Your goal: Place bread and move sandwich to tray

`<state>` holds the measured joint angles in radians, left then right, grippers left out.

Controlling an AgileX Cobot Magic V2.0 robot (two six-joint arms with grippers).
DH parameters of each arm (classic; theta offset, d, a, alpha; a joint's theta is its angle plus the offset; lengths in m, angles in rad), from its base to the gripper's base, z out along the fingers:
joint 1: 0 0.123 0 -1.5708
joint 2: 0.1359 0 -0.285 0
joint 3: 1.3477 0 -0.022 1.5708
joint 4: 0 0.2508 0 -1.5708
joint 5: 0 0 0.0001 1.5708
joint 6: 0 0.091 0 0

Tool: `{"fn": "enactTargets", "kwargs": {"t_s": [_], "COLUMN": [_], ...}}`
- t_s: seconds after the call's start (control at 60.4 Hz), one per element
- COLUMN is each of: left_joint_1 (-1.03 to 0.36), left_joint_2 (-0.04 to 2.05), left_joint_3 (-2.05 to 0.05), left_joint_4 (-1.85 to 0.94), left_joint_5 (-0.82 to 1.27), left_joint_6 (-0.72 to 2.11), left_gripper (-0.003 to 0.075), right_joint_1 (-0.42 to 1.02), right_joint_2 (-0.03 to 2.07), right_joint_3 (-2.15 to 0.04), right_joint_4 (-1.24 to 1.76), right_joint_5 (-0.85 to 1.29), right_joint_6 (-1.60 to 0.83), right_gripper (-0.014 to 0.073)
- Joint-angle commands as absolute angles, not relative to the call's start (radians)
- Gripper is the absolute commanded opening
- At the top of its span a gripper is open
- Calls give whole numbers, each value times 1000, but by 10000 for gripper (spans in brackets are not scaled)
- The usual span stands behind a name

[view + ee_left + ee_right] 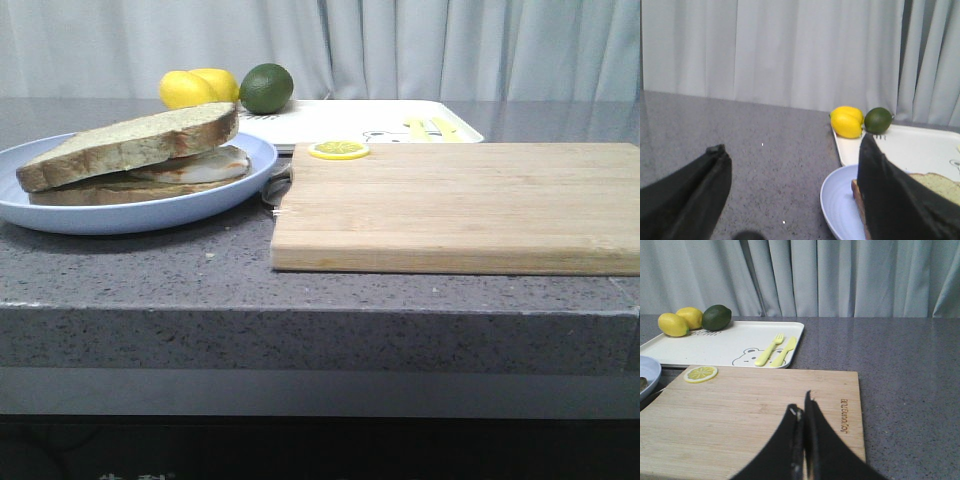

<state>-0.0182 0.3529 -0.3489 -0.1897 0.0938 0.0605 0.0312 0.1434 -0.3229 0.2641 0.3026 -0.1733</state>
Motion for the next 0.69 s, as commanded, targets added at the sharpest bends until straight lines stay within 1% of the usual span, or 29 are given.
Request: {"fn": "enactTargets", "kwargs": {"t_s": [0.0,0.199,0.463,0.612,0.678], "left_joint_1": [-19,-19,-19,-38,-61], "left_joint_2": [456,784,1140,1294,1335], "left_joint_3": [-407,-567,-828,-957,-995], "left_joint_4": [-213,-213,-213,-221,-221], "left_joint_5": [39,205,379,489,500], "left_joint_6": [57,57,57,57,57], "left_gripper": [526,526,526,526,526], "right_joint_1": [25,25,25,25,25], "right_joint_2": [152,152,152,152,152], "right_joint_3": [-350,-350,-350,-350,-350], "right_joint_4": [273,273,273,273,273], "right_joint_5": [226,226,226,226,226], "right_joint_6": [-174,-174,-174,-174,-174], "right_gripper": [-57,-57,-57,-57,-57]}}
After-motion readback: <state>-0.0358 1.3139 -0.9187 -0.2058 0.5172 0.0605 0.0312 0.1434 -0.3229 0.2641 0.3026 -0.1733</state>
